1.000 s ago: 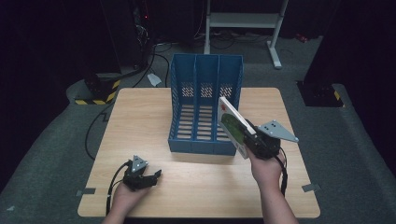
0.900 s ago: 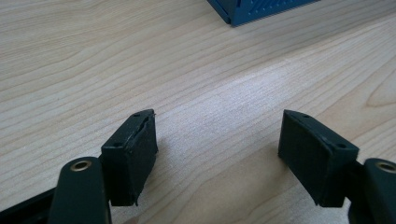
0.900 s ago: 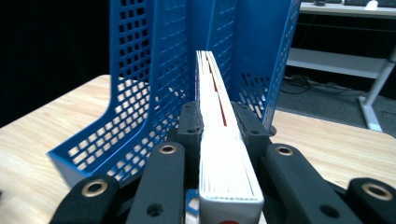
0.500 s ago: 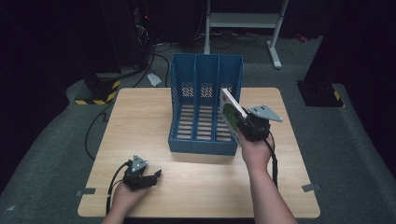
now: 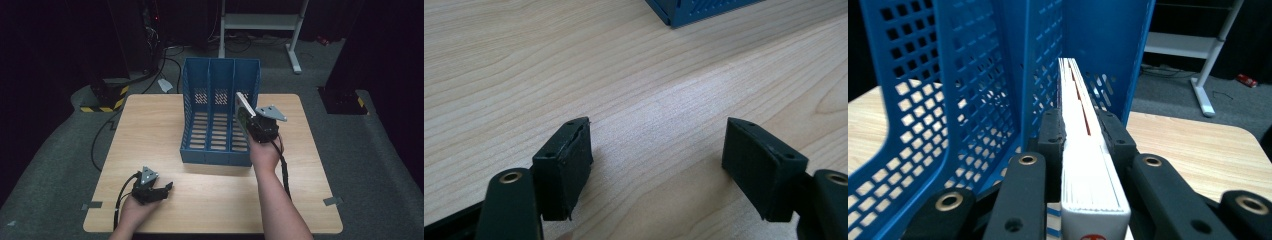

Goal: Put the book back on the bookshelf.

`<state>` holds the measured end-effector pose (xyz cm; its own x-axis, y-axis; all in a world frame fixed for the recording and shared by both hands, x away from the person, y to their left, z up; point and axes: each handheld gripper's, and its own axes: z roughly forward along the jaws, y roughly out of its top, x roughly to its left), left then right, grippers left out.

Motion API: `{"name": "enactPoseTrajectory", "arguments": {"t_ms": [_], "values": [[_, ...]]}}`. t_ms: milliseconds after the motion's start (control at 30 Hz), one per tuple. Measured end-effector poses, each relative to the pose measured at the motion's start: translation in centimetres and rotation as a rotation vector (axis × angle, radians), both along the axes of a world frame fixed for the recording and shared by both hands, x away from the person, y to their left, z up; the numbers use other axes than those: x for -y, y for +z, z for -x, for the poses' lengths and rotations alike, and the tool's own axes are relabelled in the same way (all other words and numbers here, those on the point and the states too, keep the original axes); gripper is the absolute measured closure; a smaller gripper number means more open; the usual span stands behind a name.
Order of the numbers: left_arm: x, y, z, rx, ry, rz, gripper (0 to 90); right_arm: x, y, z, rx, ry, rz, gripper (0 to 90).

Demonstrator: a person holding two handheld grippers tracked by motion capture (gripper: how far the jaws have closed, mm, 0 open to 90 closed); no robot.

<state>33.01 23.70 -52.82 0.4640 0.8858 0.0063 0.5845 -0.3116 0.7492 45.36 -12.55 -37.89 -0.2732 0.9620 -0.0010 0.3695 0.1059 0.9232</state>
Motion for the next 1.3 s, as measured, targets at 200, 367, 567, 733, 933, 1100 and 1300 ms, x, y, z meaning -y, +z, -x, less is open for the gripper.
{"name": "enactPoseTrajectory", "arguments": {"t_ms": [200,367,567,733,933,1100,1300], "values": [[0.0,0.0,0.0,0.000,-0.001,0.000,27.9,-1.1,-0.7,-1.2,0.003,-0.016,0.018,75.7],[0.0,0.0,0.0,0.000,-0.001,0.000,27.9,-1.8,-1.6,-2.3,-0.008,-0.037,0.031,75.7],[0.0,0.0,0.0,0.000,-0.001,0.000,27.9,-1.8,-2.7,-3.2,-0.020,-0.065,0.043,75.7],[0.0,0.0,0.0,0.000,-0.001,0.000,27.9,-1.9,-3.8,-3.4,-0.033,-0.082,0.060,75.5],[0.0,0.0,0.0,0.000,-0.001,0.000,27.9,-2.0,-4.3,-2.7,-0.034,-0.093,0.080,75.0],[0.0,0.0,0.0,0.001,-0.001,-0.001,28.0,-1.9,-4.6,-1.9,-0.062,-0.092,0.084,74.6],[0.0,0.0,0.0,0.002,-0.001,-0.003,28.0,-1.7,-4.9,-1.2,-0.103,-0.076,0.086,74.0]]}}
